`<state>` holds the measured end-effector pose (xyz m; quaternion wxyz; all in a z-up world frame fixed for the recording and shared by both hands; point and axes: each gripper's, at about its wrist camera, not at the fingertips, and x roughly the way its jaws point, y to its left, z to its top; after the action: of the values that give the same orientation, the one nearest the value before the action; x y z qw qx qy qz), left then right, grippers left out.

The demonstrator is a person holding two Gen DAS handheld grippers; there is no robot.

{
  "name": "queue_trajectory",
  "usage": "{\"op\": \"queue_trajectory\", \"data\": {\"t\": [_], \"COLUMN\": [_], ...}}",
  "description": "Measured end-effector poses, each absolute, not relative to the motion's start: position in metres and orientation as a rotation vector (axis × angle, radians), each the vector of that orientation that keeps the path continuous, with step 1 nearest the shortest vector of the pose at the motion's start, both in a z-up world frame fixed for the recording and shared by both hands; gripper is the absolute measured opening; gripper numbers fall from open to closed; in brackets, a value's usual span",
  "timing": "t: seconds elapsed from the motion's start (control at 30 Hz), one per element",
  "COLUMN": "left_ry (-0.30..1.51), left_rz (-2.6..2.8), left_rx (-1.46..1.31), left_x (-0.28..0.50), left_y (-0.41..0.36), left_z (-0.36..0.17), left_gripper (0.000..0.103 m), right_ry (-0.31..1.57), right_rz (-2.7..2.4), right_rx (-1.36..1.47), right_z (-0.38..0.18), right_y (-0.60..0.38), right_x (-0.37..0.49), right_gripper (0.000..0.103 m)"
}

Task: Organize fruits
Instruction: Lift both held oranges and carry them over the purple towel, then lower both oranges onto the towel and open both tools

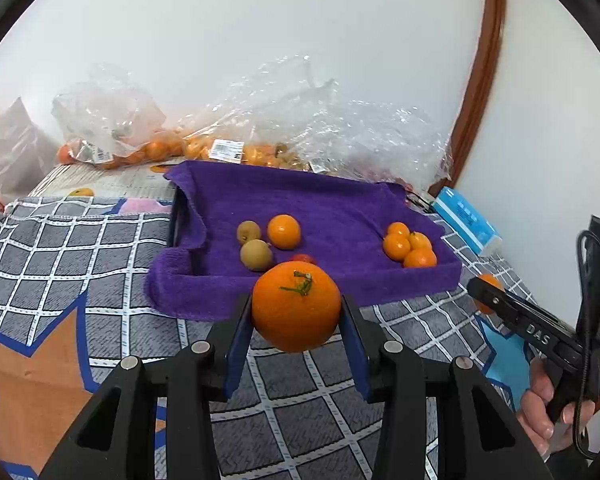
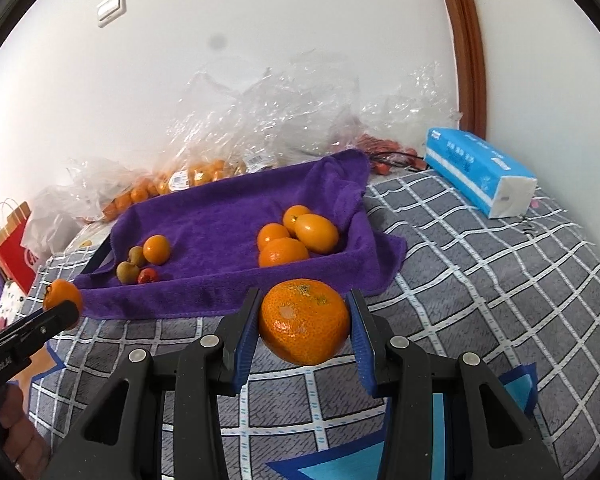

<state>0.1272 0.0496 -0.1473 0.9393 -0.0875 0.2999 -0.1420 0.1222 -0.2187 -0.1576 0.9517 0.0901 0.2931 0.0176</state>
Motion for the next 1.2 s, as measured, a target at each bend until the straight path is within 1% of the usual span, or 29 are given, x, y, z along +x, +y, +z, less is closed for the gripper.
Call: {"op": "queue_trajectory", "data": {"t": [0.33, 0.67, 0.9, 0.97, 1.1, 1.2], "left_ry": [0.603, 0.601, 0.59, 0.611, 0.683, 0.681], "left_rz": [-0.243, -0.186, -0.153, -0.123, -0.187, -0.155], "left_rx": [-0.285, -0.344, -0.375, -0.337, -0.407, -0.328], "left_x": [0.131, 0.137, 0.139, 0.143, 0.156, 0.168], "left_y": [0.074, 0.09, 0.101, 0.099, 0.103, 0.092], "left_z": [-0.145, -0.145, -0.141, -0.14, -0.132, -0.122], "left_gripper": [0.041, 0.041, 0.041, 0.041, 0.041, 0.041], "right_ry": [0.604, 0.581, 0.586, 0.595, 0.598, 0.609], "right_rz": [0.113, 0.157, 0.186, 0.202, 0.215, 0.233], "right_rx": [0.241, 0.189, 0.144, 0.129, 0.077, 0.064], "right_z": [-0.136, -0.106, -0.107, -0.105, -0.101, -0.108], "right_y": [-0.223, -0.207, -0.186, -0.181, -0.171, -0.163], "right_x": [0.126, 0.152, 0.176, 0.181, 0.194, 0.205], "right_gripper": [0.042, 0.042, 0.042, 0.042, 0.042, 0.042]}}
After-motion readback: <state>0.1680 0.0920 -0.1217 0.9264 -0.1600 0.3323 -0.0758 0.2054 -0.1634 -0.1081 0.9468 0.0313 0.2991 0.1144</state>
